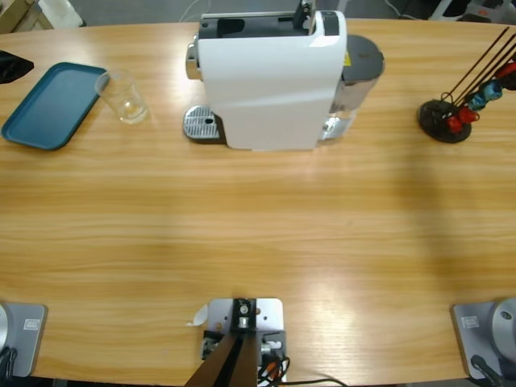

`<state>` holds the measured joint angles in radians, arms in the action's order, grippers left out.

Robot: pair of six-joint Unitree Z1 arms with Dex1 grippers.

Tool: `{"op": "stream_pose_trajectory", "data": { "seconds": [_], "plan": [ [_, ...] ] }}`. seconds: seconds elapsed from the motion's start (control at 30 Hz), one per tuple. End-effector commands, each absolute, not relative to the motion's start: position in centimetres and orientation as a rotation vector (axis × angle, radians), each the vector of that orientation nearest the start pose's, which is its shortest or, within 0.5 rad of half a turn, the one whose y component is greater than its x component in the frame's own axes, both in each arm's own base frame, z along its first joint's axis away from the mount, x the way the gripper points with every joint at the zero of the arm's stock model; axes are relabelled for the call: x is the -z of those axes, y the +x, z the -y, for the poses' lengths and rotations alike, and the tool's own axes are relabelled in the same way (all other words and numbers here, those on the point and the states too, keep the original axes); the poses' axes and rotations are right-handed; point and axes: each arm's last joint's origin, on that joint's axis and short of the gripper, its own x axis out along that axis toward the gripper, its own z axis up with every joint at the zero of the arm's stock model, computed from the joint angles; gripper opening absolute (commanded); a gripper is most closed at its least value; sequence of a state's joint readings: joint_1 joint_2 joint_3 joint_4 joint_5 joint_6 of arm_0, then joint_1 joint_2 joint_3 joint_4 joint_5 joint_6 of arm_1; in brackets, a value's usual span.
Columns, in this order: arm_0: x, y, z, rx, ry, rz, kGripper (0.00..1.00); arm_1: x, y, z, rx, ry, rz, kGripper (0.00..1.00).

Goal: Pour coffee

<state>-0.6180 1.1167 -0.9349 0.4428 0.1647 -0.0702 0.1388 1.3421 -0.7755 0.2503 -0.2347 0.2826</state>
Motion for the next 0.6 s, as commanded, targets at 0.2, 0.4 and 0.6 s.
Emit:
{"op": "stream_pose_trajectory", "data": {
  "seconds": [0.2,0.4,0.6],
  "plan": [
    [-35.6,13.9,8.8,0.432,0.183,-0.620,0.665,-32.0,20.4,-1.3,0.221,0.126,-0.711,0.000],
    [-35.7,13.9,8.9,0.434,0.182,-0.618,0.665,-34.2,20.7,-1.3,0.218,0.125,-0.701,0.000],
    [-35.6,14.1,9.1,0.440,0.180,-0.620,0.665,-36.8,19.9,-1.3,0.210,0.115,-0.681,0.000]
  ]
}}
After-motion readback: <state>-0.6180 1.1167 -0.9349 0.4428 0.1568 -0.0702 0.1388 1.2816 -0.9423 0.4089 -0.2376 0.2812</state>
